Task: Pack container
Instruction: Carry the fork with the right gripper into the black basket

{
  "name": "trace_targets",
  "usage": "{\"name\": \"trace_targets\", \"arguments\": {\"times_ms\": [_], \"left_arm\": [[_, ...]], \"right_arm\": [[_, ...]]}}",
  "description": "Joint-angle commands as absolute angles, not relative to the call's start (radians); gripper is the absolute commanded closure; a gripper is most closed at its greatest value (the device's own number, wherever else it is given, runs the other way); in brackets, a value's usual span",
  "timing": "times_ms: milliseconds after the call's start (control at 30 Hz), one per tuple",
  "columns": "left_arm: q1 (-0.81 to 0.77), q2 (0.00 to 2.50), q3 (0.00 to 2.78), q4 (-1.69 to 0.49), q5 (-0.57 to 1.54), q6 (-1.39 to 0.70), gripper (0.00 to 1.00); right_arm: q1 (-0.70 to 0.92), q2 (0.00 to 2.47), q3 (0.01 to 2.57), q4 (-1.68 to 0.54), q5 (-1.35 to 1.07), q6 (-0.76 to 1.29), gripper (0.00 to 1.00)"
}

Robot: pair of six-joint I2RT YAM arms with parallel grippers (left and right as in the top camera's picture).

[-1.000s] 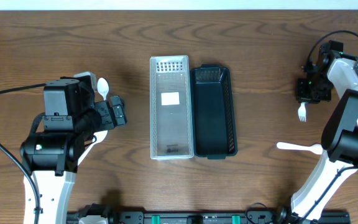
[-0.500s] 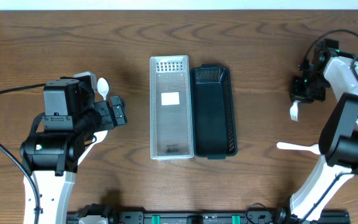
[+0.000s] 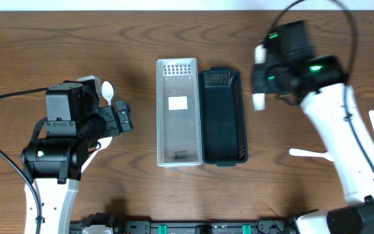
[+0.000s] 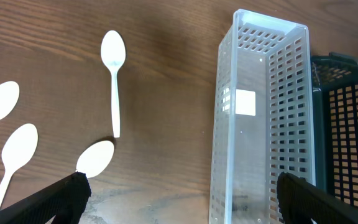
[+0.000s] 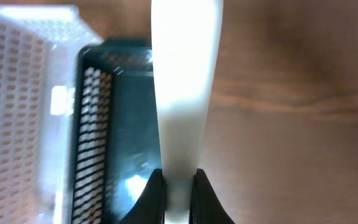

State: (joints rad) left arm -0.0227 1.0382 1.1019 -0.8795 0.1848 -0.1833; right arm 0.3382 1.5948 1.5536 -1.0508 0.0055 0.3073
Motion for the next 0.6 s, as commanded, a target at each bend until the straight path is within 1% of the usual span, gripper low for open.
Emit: {"name": "trace_targets", "arguments": {"times_ms": [0, 100, 200, 300, 467, 500, 533, 567], "left_arm": [[-0.025, 1.037, 1.122, -0.882, 0.195, -0.186, 0.02], [-0.025, 1.037, 1.122, -0.882, 0.195, -0.185, 0.02], [-0.025, 1.037, 1.122, -0.882, 0.195, -0.185, 0.02], [-0.025, 1.037, 1.122, -0.883, 0.195, -0.185, 0.02], [-0.025, 1.037, 1.122, -0.883, 0.195, -0.185, 0.02], [-0.025, 1.037, 1.122, -0.883, 0.195, -0.185, 0.02], [-0.025, 1.037, 1.122, -0.883, 0.195, -0.185, 0.02], [-0.025, 1.037, 1.122, -0.883, 0.195, -0.185, 0.02]], "right_arm": [[0.449, 1.624, 1.532, -1.054, 0.125, 0.502, 0.99], [0.538, 1.662, 1.507, -1.044, 0.135, 0.572, 0.99], [0.591, 1.707, 1.471, -1.036, 0.15, 0.64, 0.99], [0.61, 1.757, 1.432, -1.024, 0.153, 0.675, 0.99], [0.607, 1.827, 1.403, -1.003, 0.14, 0.671, 0.99], [0.607, 1.835, 1.403, -0.996, 0.134, 0.663, 0.97], [0.607, 1.839, 1.403, -0.989, 0.125, 0.646, 0.91], [0.607, 1.843, 1.403, -0.979, 0.115, 0.63, 0.81]]}}
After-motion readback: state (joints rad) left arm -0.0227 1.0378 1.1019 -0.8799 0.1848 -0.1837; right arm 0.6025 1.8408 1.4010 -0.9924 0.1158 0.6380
